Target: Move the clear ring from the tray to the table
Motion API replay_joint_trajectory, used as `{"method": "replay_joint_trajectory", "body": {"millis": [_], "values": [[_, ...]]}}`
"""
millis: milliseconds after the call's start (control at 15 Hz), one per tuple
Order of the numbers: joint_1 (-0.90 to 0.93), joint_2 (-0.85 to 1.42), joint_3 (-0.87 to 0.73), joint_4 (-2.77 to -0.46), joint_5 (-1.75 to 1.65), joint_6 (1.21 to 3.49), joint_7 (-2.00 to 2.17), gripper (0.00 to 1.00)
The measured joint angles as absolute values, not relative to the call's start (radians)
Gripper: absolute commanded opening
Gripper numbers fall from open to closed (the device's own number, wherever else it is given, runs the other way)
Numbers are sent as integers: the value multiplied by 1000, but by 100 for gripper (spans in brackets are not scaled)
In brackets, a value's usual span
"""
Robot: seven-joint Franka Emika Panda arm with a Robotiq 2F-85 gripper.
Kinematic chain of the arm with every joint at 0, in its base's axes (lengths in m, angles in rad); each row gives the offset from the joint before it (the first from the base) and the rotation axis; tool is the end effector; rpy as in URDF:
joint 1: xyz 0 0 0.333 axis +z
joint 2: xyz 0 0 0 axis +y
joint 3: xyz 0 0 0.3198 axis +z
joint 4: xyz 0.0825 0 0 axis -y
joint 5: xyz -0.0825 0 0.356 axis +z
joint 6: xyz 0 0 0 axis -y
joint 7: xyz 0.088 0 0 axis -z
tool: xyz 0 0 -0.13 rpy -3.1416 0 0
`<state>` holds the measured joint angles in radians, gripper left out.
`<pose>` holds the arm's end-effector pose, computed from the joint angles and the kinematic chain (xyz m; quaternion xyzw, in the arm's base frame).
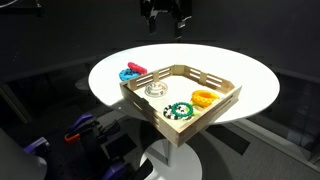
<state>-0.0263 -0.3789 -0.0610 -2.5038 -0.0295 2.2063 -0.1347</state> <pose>0.4012 -0.0369 0.4208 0.9986 0.0336 0.0401 0.0053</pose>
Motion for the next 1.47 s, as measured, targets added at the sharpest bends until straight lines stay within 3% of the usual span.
{"method": "replay_joint_trajectory", "body": {"millis": [467,1467], "values": [[-46,-314,-94,-2547,-30,2232,-136,100],[-56,-79,-110,-2632,-30,2511,-146,100]]}}
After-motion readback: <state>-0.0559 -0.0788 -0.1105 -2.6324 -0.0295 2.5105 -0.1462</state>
